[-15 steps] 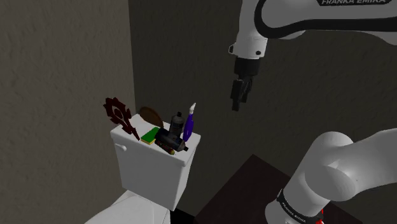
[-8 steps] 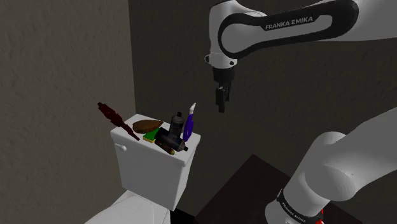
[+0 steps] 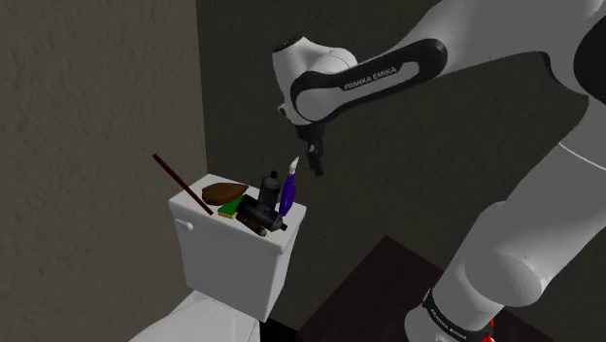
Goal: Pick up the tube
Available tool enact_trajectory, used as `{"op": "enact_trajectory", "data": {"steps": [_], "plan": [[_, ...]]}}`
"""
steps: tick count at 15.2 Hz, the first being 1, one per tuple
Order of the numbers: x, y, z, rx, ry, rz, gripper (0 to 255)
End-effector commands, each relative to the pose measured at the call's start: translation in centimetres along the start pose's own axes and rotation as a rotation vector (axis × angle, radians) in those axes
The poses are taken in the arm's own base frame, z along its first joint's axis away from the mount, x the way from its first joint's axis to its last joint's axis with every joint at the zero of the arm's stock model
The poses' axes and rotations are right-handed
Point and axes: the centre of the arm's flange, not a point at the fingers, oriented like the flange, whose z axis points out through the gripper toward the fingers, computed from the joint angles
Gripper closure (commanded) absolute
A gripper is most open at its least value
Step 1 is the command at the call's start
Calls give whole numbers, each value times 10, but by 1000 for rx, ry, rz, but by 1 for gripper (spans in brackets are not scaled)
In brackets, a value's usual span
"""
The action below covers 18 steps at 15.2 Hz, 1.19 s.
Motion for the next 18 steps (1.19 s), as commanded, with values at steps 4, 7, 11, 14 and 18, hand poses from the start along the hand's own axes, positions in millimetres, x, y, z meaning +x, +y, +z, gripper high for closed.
{"op": "enact_trajectory", "data": {"steps": [4, 7, 11, 14, 18], "plan": [[61, 13, 29, -135, -68, -143, 0], [97, 18, 47, -214, -108, -227, 0], [144, 23, 73, -319, -163, -339, 0], [178, 24, 94, -398, -204, -423, 0], [208, 24, 117, -464, -238, -493, 0]]}}
